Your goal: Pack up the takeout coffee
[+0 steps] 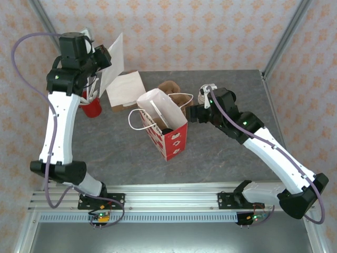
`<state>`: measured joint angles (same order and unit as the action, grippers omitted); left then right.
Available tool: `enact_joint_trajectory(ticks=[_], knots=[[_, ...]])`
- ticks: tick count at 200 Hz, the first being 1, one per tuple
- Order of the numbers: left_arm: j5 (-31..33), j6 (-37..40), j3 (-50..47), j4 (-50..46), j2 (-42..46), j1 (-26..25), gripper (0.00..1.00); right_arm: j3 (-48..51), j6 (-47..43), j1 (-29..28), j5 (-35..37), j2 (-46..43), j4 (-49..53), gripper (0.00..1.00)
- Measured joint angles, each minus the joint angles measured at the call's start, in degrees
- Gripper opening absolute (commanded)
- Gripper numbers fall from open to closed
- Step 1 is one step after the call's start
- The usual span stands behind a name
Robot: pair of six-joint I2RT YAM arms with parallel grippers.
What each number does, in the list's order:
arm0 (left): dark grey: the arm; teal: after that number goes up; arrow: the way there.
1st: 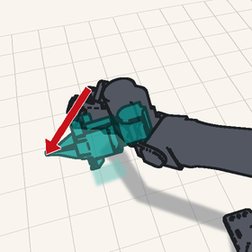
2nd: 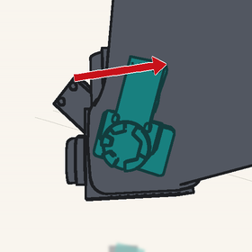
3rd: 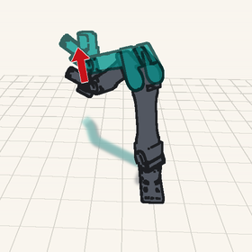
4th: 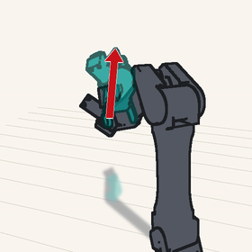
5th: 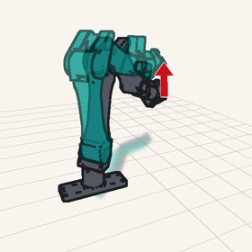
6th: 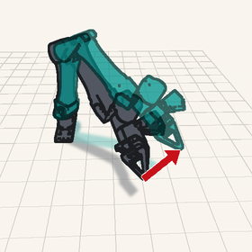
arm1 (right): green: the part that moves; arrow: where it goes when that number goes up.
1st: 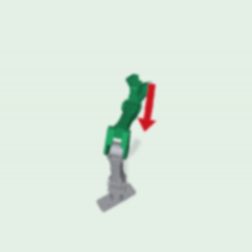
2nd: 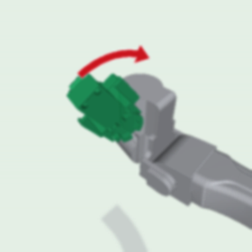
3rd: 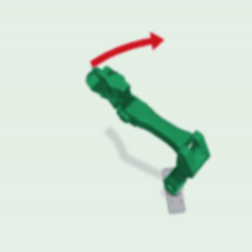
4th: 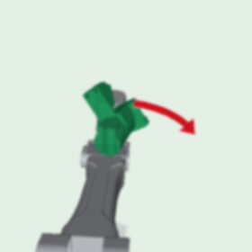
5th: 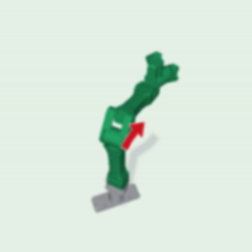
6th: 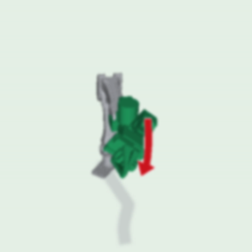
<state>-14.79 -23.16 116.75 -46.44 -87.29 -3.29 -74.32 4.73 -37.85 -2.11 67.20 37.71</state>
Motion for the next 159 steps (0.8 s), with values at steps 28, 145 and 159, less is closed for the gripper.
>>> enact_joint_trajectory(ticks=[28, 145, 159], knots=[[-1.20, 0.02, 2.69, -0.11, 3.91, -4.37, 0.00, -0.96, -0.02, 0.00, 2.54, 0.00, 0.22, 0.86], [-5.35, 8.96, 11.43, -11.15, 4.11, -21.64, 0.00, -6.14, -0.02, 1.53, 9.57, -1.73, 5.29, 0.87], [-4.90, 11.50, 8.85, -11.98, 4.83, -21.64, 0.00, -6.14, 0.02, 1.66, 9.90, -2.78, 5.57, 0.87]])
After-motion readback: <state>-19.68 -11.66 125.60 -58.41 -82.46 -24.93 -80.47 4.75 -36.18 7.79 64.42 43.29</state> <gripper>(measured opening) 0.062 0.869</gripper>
